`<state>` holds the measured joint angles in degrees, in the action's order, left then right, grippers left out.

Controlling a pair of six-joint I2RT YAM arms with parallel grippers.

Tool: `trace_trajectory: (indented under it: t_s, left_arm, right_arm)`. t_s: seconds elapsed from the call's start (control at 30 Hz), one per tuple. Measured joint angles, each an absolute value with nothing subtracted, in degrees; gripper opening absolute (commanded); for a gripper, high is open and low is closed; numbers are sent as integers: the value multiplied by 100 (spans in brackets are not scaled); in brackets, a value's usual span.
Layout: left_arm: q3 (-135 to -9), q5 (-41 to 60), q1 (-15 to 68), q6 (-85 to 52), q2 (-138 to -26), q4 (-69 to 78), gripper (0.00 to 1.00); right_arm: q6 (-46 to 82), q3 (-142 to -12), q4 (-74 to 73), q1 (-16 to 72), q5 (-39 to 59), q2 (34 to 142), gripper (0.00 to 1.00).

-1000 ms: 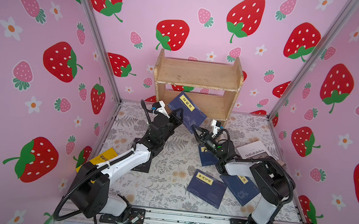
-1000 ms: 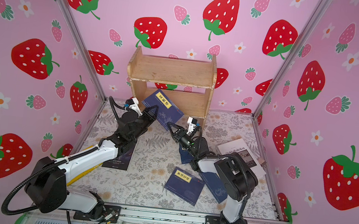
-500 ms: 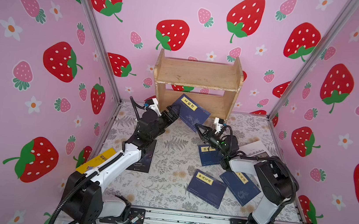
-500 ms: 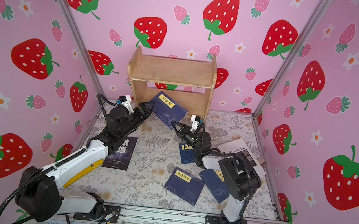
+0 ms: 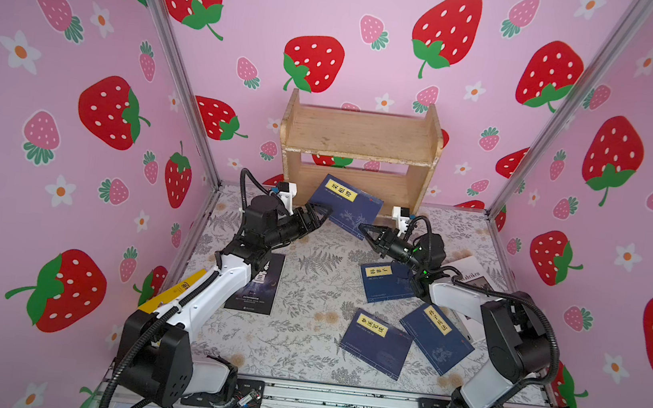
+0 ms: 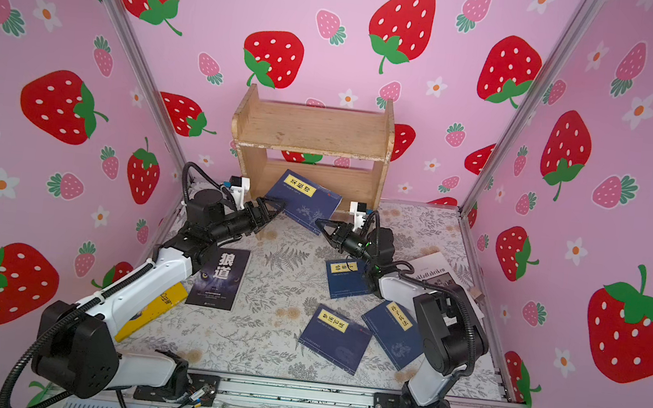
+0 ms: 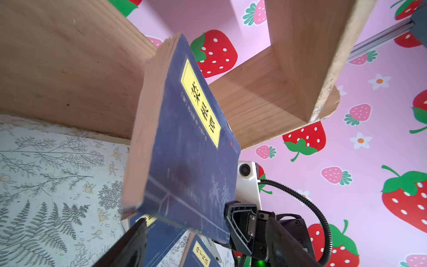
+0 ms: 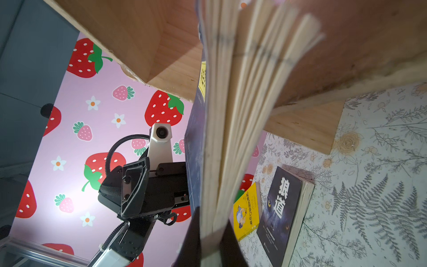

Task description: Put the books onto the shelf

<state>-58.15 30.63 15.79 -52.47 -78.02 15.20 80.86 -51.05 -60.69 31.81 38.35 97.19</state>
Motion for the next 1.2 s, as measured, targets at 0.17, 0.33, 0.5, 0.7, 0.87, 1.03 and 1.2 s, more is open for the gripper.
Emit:
trace_trajectory:
  t_s: [0.17, 0.33, 0.5, 0.7, 0.87, 1.03, 1.2]
  left_arm:
    - [-5826, 3098, 1575, -5452, -8101, 1949, 45]
    - [-5752, 2803, 1575, -5710, -8128, 2357, 28]
    - [-5682, 2526, 1575, -6016, -8145, 2775, 12]
    - [-5605, 2196, 1612, -6479, -8259, 3282, 0]
    - [-5605, 1640, 1710, -6829, -8635, 3675, 0]
    - [-5752, 1216, 1741, -6991, -8971, 3760, 0]
    - [-6117, 593, 1695, -6855, -9124, 3210, 0]
  right_arm:
    - [8020, -5153, -5887, 3181, 3913, 9717, 0]
    - [7996, -5290, -5848, 3181, 3924, 9717, 0]
    - [7983, -5489, -5811, 3181, 3929, 9721, 0]
    - [8027, -5747, -5833, 3181, 3813, 9957, 23]
    - [8055, -5946, -5830, 3188, 3341, 10132, 39]
    - [7408, -6058, -5229, 3238, 2681, 10127, 42]
    - [5922, -6582, -3957, 3577, 1431, 9946, 45]
